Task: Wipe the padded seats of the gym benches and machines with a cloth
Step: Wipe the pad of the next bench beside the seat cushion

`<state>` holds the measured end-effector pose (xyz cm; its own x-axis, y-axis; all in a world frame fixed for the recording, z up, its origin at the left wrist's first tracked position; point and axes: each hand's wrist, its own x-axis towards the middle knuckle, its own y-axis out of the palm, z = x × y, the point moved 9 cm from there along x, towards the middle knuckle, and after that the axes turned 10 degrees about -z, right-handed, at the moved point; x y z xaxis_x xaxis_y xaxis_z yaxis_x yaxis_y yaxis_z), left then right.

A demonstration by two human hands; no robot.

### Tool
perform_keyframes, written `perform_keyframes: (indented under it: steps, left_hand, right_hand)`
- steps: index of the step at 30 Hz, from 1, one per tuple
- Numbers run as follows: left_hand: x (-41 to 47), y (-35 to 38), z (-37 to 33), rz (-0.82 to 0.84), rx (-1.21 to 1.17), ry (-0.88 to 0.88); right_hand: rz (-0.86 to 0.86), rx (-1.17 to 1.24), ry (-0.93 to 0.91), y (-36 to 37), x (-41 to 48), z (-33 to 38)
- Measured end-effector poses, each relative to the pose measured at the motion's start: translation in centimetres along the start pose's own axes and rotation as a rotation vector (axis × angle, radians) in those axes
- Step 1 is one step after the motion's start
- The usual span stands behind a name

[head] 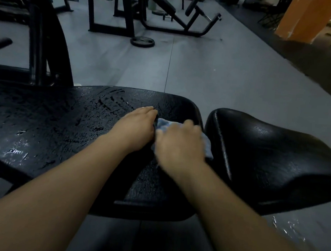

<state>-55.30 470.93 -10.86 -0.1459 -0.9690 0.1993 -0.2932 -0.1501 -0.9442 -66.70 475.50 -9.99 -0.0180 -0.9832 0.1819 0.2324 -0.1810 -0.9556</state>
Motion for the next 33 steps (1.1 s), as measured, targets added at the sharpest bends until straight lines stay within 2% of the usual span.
perform_keyframes:
  steps: [2,4,5,7,8,9,10,11,12,15,17,20,22,24,28,30,33]
  left_hand:
    - [0.2,-0.1,0.5,-0.001,-0.027,-0.006]
    - [0.3,-0.1,0.8,0.008,-0.047,0.000]
    - [0.3,0.0,0.9,0.016,-0.041,0.010]
    - [0.5,0.1,0.9,0.020,-0.019,0.027]
    - [0.5,0.2,0.9,0.019,-0.021,0.024]
    - [0.5,0.1,0.8,0.018,-0.022,0.021]
    - [0.4,0.1,0.7,0.016,-0.015,0.022]
    - [0.3,0.0,0.7,0.019,-0.003,0.022]
    - [0.2,0.0,0.6,0.024,0.005,0.021]
    - [0.1,0.0,0.4,0.022,0.008,0.012]
    - [0.1,-0.1,0.3,0.009,0.003,0.006]
    - [0.0,-0.1,0.2,-0.005,0.003,0.020]
    - [-0.2,-0.1,0.2,-0.014,0.008,0.042]
    - [-0.4,-0.2,0.5,-0.030,0.018,0.059]
    - [-0.6,-0.2,0.6,-0.036,0.038,0.047]
    - [-0.7,-0.3,0.4,-0.037,0.027,0.040]
    - [-0.5,-0.5,0.9,-0.044,0.013,0.039]
  right_hand:
    - [-0.055,0.017,-0.199,0.5,-2.6,2.1]
    - [0.032,0.170,-0.390,-0.4,-5.3,1.7]
    - [0.134,0.258,-0.404,-1.0,-6.2,0.6]
    - [0.331,0.400,-0.298,-2.5,-6.6,-1.8]
    - [0.374,0.493,-0.189,-3.2,-6.1,-2.8]
    - [0.333,0.543,-0.100,-4.0,-5.2,-3.6]
    - [0.229,0.506,-0.051,-4.7,-4.0,-4.2]
    - [0.119,0.371,-0.035,-5.1,-3.1,-4.3]
    - [0.086,0.217,-0.014,-4.7,-2.8,-4.1]
    - [0.179,-0.038,0.052,0.2,-2.6,-3.1]
    - [0.116,-0.043,0.006,1.3,-2.0,-1.2]
    - [0.080,0.039,-0.338,0.9,-2.7,1.7]
    - [0.122,0.079,-0.489,0.4,-4.2,1.1]
    - [0.106,0.043,-0.474,0.6,-3.2,-1.4]
    - [0.020,-0.025,-0.263,1.7,3.3,-1.6]
    - [-0.004,0.000,-0.357,2.1,2.3,1.3]
    - [0.076,0.120,-0.536,1.3,-2.2,2.1]
